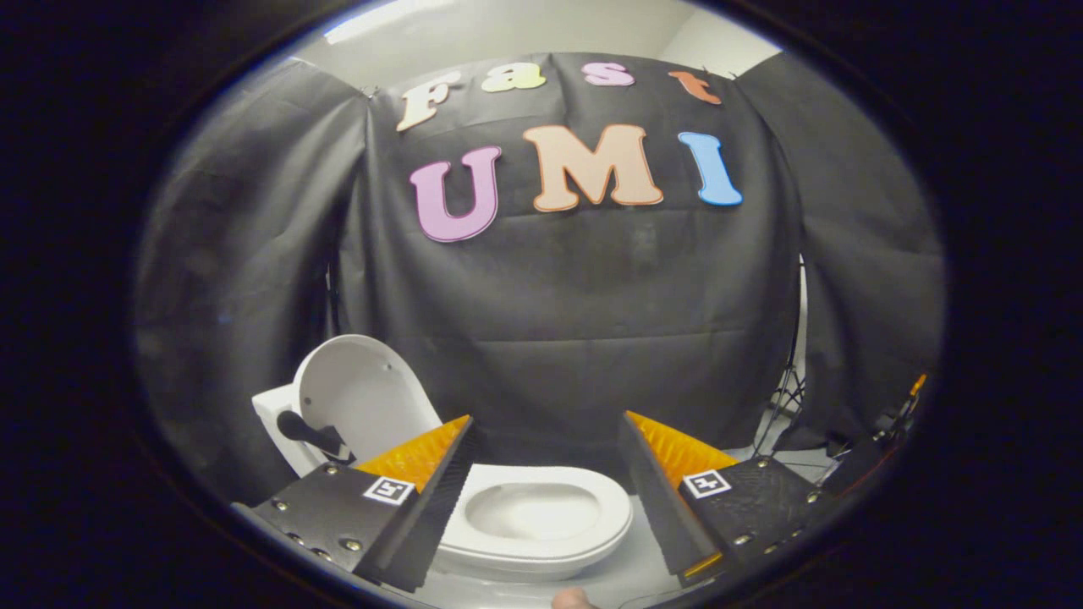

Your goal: Open the toilet lid.

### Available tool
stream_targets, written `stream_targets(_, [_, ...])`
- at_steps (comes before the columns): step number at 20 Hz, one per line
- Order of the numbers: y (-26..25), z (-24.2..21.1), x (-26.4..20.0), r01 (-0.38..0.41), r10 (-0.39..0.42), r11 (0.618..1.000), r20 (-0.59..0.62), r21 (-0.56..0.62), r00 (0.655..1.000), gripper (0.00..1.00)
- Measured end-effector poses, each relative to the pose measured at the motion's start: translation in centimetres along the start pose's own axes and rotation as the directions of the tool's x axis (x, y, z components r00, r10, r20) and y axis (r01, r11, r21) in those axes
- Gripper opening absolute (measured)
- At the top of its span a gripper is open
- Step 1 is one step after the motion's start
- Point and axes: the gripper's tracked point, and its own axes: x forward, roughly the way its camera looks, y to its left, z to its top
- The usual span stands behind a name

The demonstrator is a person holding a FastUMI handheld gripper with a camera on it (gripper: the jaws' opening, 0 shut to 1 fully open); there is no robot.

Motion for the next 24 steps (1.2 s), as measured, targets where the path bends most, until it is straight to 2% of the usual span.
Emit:
stream_targets(2, [-0.2, -0.9, -0.2, -0.011, 0.011, 1.0, -0.001, 0.007, 1.0, 0.99])
stream_targets(6, [-1.0, -2.1, 0.0, 0.001, -0.001, 0.999, -0.006, -0.052, 1.0, 0.99])
stream_targets(11, [-0.6, -1.9, 0.7, 0.029, -0.029, 0.999, -0.001, 0.043, 1.0, 0.99])
stream_targets(24, [0.2, -2.1, 0.8, 0.032, -0.032, 0.999, 0.0, 0.024, 0.999, 0.99])
